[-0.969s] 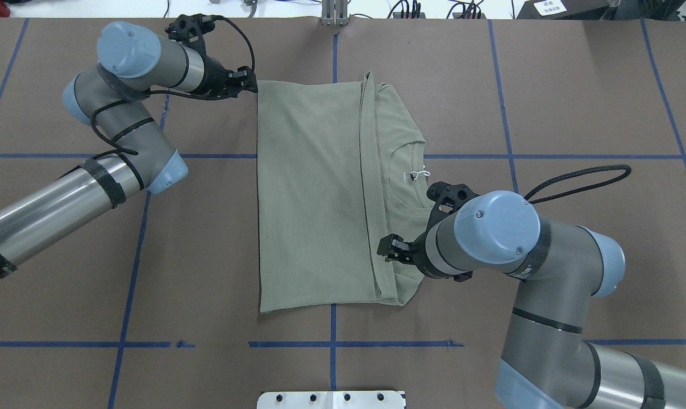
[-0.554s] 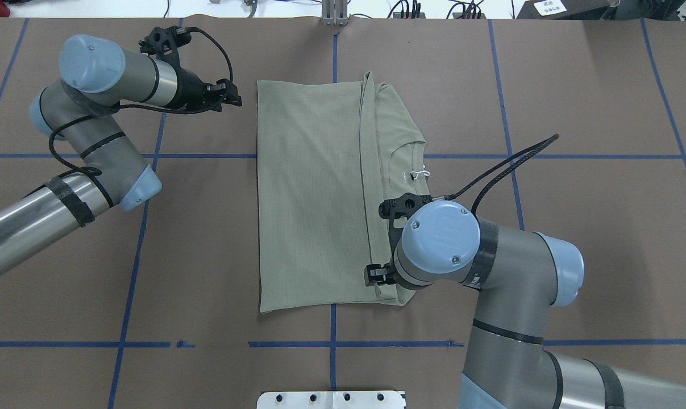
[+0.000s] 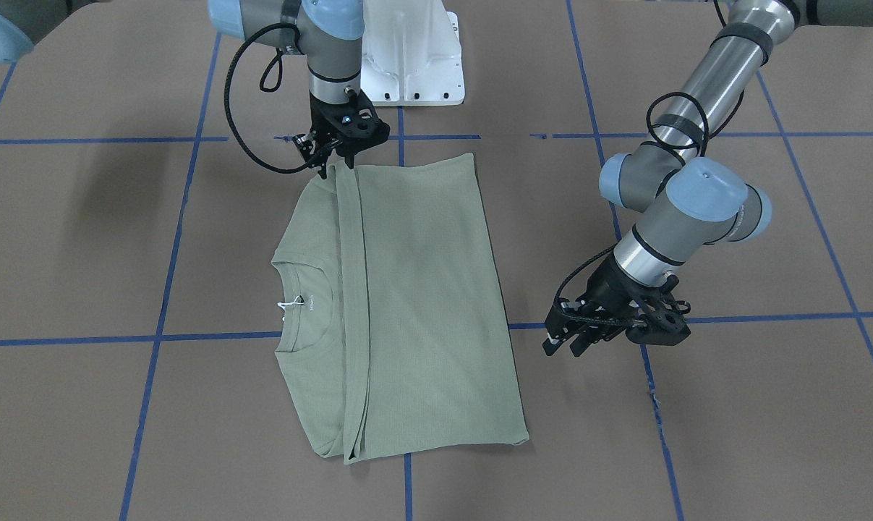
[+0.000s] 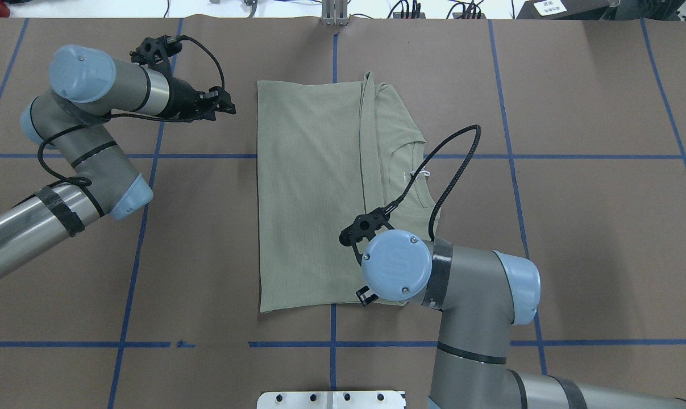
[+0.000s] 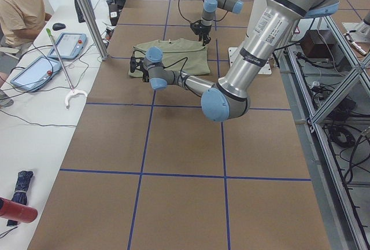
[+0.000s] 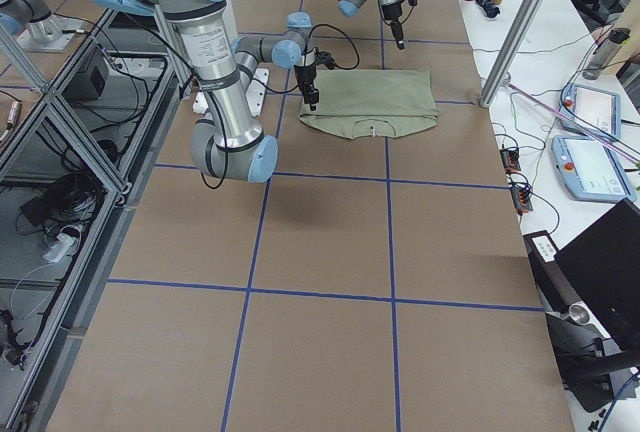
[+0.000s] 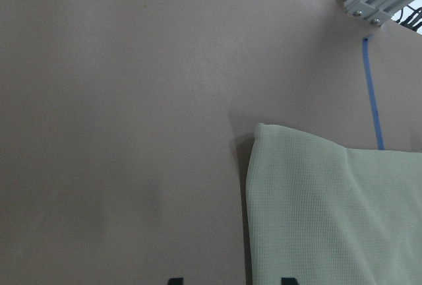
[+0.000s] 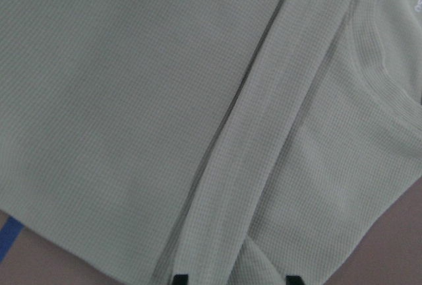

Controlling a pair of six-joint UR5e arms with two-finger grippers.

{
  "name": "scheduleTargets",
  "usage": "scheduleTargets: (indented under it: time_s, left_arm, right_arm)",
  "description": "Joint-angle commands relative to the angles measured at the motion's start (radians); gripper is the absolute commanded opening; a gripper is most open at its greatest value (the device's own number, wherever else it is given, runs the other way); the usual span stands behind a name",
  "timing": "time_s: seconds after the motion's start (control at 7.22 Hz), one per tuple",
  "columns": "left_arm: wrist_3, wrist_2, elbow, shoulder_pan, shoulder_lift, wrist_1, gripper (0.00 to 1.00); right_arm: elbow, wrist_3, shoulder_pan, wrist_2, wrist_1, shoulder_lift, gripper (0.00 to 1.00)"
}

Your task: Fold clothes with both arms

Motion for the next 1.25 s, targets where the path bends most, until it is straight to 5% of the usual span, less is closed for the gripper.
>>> scheduleTargets:
  time_s: [0.0,0.83,0.97,1.11]
  left_arm:
    - [-0.020,-0.018,-0.009,0.001,0.030,-0.005,0.59]
    - [-0.041,-0.018,-0.012,0.002,0.030,-0.005,0.60]
    - [-0.041,-0.018,-0.012,0.002,0.030,-0.003,0.60]
    - [-0.041,-0.017,-0.012,0.002,0.030,-0.003,0.60]
  right_arm:
    - [-0.021,-0.056,-0.037,-0.048,-0.018,0.021,0.53]
    - [-0.033,-0.082,-0.051,-0.055,-0.018,0.032,0.51]
    - [-0.033,-0.081,-0.056,-0.057,-0.018,0.032,0.33]
    - [-0.034,-0.082,-0.054,-0.055,-0.018,0.033,0.00]
